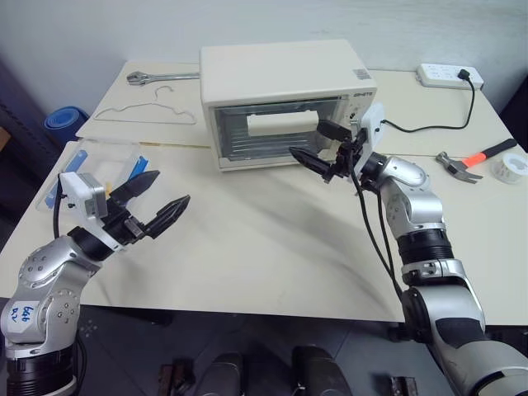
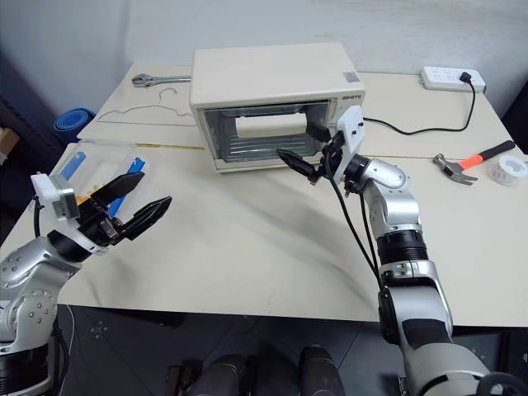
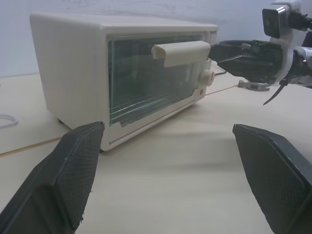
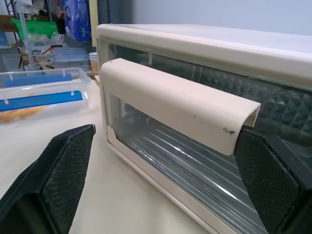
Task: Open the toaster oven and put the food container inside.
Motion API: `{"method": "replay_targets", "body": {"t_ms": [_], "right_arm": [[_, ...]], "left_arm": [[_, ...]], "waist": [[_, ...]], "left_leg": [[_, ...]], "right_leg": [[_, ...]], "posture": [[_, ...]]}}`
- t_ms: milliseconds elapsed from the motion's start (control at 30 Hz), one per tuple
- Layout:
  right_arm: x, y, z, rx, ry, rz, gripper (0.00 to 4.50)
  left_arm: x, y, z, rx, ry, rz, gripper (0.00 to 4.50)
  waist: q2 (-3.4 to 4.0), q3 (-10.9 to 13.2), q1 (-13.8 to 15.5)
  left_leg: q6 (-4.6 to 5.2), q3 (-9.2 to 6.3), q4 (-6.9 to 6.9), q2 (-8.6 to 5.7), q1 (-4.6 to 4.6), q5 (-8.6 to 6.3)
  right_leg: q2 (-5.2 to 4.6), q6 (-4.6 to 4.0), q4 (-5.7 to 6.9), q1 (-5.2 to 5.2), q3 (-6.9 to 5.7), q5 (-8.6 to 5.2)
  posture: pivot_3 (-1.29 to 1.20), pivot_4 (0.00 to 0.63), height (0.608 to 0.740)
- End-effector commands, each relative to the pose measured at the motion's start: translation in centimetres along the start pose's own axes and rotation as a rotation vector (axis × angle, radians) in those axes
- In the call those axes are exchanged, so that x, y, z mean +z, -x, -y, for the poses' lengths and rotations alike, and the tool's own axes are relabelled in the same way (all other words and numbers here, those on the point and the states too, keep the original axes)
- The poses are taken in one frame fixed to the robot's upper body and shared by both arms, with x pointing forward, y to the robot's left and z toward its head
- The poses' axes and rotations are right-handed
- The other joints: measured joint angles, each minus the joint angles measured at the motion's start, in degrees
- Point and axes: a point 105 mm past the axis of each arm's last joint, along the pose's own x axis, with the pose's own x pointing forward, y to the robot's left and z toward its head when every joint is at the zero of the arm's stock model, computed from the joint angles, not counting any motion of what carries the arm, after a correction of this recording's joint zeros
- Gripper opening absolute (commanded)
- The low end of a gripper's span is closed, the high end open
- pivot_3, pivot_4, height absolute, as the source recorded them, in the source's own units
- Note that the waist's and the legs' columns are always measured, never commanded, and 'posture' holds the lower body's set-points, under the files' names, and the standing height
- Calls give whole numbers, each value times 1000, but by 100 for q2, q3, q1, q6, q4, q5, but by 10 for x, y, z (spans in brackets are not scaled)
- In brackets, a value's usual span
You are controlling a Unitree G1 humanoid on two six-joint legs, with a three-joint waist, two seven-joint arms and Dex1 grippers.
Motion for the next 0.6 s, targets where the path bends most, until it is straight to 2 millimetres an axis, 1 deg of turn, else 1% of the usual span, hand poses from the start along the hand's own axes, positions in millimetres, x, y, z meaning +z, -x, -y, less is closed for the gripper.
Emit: {"method": "replay_targets", "body": {"t_ms": [33, 67, 133, 200, 300, 333, 400, 467, 533, 600], "right_arm": [[1, 12, -33, 180, 118, -6, 4477], [-2, 16, -37, 201, 132, -17, 4477], [-12, 24, -46, 245, 179, -56, 4500], [-21, 30, -50, 260, 204, -88, 4500], [-25, 31, -50, 253, 214, -94, 4500], [-26, 31, -50, 246, 217, -92, 4500], [-27, 32, -49, 231, 231, -92, 4500], [-29, 34, -48, 216, 248, -95, 4500], [-30, 37, -46, 200, 253, -100, 4500], [-31, 41, -46, 188, 262, -102, 4500]], "left_arm": [[9, -9, -1, 0, -26, 22, 4500], [10, -11, -3, 1, -23, 26, 4500], [14, -22, -13, 28, -7, 51, 4108], [18, -37, -24, 54, 22, 77, 3700], [18, -57, -36, 73, 36, 74, 2738], [16, -65, -39, 71, 36, 68, 2498], [12, -81, -42, 57, 36, 54, 1860], [7, -95, -42, 39, 32, 36, 1235], [1, -107, -38, 2, 25, 18, 602], [-7, -115, -35, -24, 6, -14, 31]], "waist": [[0, 0, 3], [0, 0, 4], [0, 1, -9], [0, 1, -12], [-2, 2, -22], [-2, 2, -18], [-2, 2, -13], [-3, 2, -9], [-3, 3, -8], [-3, 3, -12]], "left_leg": [[-1, -1, -2, 0, 0, -1], [-2, -3, -5, 0, 0, -2], [-2, 1, -5, 0, 1, -2], [-2, 4, 0, 0, 1, -2], [-6, 8, 5, 2, 2, -2], [-6, 8, 5, 0, 2, -2], [-8, 3, 5, -1, 2, -3], [-9, 2, 4, -2, 2, -4], [-9, 1, 4, -4, 1, -4], [-9, 1, 5, -4, 2, -4]], "right_leg": [[0, 0, 2, 0, 0, 0], [1, 0, 9, 0, -1, 0], [1, 0, 17, -2, 1, 0], [5, 0, 20, -4, 2, 0], [11, 0, 36, -11, 0, 0], [12, 0, 39, -17, -3, 0], [15, 0, 40, -19, -5, 0], [16, 0, 40, -21, -15, 0], [16, 0, 39, -23, -22, 0], [16, 0, 39, -23, -23, 0]], "posture": [[0, 150, 740], [0, 150, 740], [0, 150, 740], [0, 150, 740], [0, 150, 740], [0, 150, 740], [0, 150, 740], [0, 150, 740], [0, 150, 740], [0, 150, 740]]}}
